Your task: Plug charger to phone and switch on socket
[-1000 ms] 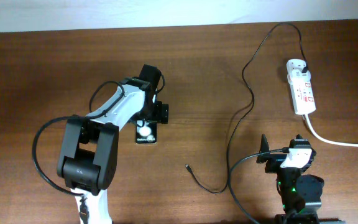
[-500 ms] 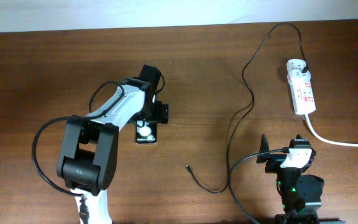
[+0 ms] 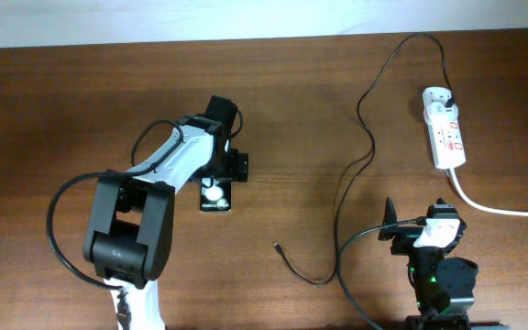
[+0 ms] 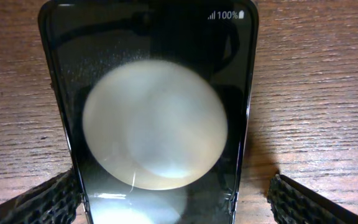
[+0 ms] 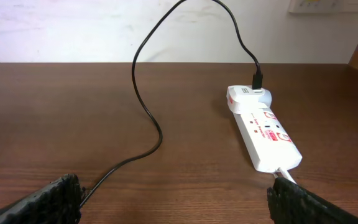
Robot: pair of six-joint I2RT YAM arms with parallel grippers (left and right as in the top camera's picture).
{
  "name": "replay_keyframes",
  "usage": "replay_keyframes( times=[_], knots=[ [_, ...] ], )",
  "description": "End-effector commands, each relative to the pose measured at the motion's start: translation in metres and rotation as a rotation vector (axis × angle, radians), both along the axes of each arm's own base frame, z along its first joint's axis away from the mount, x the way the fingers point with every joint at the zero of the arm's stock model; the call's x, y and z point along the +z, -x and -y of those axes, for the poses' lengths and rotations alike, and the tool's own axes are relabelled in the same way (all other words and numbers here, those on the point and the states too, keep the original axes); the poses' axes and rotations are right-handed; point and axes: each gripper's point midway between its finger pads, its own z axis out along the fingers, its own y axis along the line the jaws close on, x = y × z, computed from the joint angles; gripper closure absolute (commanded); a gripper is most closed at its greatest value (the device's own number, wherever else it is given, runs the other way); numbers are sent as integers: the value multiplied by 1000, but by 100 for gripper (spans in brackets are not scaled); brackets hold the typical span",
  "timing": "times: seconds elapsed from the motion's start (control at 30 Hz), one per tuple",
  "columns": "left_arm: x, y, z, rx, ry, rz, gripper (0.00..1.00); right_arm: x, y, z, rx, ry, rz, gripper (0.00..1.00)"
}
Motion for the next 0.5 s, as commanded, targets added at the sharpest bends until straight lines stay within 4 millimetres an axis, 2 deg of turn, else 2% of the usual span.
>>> replay_keyframes(
  times=[0.0, 0.1, 0.2, 0.3, 0.43, 0.47],
  knots=[
    [-21, 15, -25, 60, -109, -48, 1, -5, 0, -3, 13, -5, -15, 2],
    [-29, 26, -28, 58, -118, -75, 1, -5, 0, -3, 13, -4, -15, 2],
    [-30, 24, -28, 58, -115, -68, 0, -5, 0, -3, 13, -4, -15, 2],
    [-29, 22, -34, 61, -141, -57, 11, -5, 0, -3, 13, -4, -15, 2],
    [-29, 21, -32, 60, -134, -54, 16, -5, 0, -3, 13, -4, -15, 2],
    [-30, 22, -29, 60, -115, -61, 22, -5, 0, -3, 13, -4, -15, 2]
  ],
)
